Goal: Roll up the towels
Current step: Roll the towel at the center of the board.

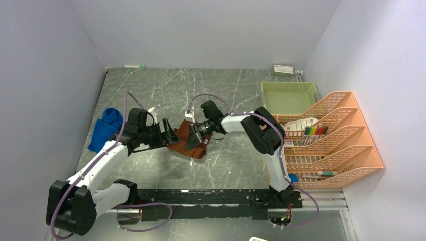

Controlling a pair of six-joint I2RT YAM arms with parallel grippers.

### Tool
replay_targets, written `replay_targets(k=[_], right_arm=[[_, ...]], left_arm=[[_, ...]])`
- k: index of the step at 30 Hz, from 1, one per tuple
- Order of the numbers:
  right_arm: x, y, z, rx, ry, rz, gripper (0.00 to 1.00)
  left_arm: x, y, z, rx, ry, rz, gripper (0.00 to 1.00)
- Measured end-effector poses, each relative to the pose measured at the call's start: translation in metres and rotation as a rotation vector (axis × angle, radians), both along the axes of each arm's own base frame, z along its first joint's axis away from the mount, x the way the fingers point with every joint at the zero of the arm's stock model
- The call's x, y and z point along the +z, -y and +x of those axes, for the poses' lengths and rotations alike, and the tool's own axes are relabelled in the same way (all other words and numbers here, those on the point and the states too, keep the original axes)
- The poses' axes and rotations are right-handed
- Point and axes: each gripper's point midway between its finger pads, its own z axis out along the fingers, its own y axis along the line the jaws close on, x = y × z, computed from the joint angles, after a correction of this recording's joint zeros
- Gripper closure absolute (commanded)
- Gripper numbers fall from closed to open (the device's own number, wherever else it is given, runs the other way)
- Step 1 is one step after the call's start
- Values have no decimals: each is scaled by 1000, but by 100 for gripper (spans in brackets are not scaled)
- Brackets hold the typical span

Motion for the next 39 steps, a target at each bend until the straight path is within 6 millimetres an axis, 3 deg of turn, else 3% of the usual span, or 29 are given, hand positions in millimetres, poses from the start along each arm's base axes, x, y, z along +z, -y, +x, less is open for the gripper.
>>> replay_targets(k=[5, 12, 21, 27, 35, 39], right_arm=[[11, 7, 9, -38, -104, 48, 100], [27, 15, 27, -86, -168, 99, 100], [24, 15, 26, -87, -209, 107, 100], [24, 16, 27, -88, -203, 110, 100], [18, 17, 24, -83, -209, 108, 100], [15, 18, 22, -81, -216, 105, 100]], left_arm=[[-4, 11, -8, -47, 5, 32, 9], [-24, 18, -14, -55, -55, 82, 11], [-68, 21, -12, 56, -157, 53, 11], [-66, 27, -3, 165, -135, -50, 10], [-43, 24, 20, 328, -34, -158, 10], [-49, 22, 23, 385, -44, -187, 10]])
